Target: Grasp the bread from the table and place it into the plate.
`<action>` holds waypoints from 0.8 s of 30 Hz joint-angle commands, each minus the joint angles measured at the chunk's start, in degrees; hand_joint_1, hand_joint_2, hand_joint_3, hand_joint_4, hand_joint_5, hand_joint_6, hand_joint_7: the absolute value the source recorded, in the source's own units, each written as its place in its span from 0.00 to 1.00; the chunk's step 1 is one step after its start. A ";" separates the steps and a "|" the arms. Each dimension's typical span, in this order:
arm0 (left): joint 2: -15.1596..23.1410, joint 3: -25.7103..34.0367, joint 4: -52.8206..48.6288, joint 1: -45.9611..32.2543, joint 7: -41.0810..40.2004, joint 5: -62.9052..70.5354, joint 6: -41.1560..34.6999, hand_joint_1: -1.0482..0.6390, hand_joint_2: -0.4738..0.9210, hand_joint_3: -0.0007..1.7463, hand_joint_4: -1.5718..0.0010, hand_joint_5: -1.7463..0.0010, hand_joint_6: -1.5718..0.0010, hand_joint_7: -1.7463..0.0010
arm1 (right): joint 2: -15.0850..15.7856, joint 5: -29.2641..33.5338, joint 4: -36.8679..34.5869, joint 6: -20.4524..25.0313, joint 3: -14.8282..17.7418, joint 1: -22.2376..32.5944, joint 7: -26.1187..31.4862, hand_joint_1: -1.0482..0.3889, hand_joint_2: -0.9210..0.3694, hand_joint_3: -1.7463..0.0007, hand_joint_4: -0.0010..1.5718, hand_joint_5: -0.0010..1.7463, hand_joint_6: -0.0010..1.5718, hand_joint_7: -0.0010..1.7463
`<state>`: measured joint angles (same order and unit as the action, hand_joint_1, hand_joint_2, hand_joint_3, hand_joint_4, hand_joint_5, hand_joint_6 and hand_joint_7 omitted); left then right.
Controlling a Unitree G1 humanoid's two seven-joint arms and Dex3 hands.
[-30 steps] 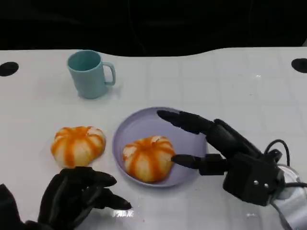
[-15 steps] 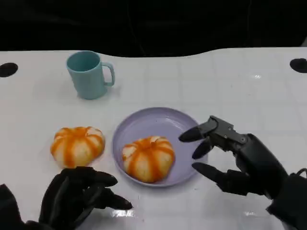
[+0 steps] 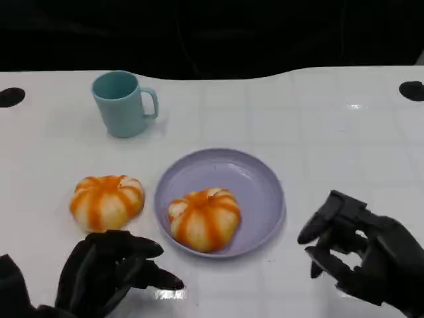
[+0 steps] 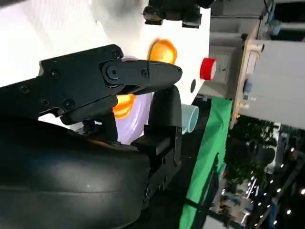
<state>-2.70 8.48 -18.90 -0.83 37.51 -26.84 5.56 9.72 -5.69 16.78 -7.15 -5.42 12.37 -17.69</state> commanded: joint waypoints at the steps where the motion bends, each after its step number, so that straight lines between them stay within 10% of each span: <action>1: 0.83 0.10 0.67 -0.16 -0.64 0.34 -0.12 0.04 0.92 0.00 0.00 0.88 0.02 1.00 | -0.28 -1.65 2.94 1.84 1.33 2.20 1.09 0.38 0.00 0.78 0.42 1.00 0.30 0.94; 24: 1.21 -0.08 2.61 -1.34 -0.57 0.21 -1.31 0.05 0.93 0.00 0.00 0.89 0.02 1.00 | -0.94 2.39 -5.20 -2.81 0.92 1.45 2.21 0.37 0.00 0.82 0.51 1.00 0.34 1.00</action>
<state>-2.54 8.22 -17.11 -1.63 37.24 -26.83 4.36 8.43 -2.33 12.32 -10.53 -4.94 14.43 -15.04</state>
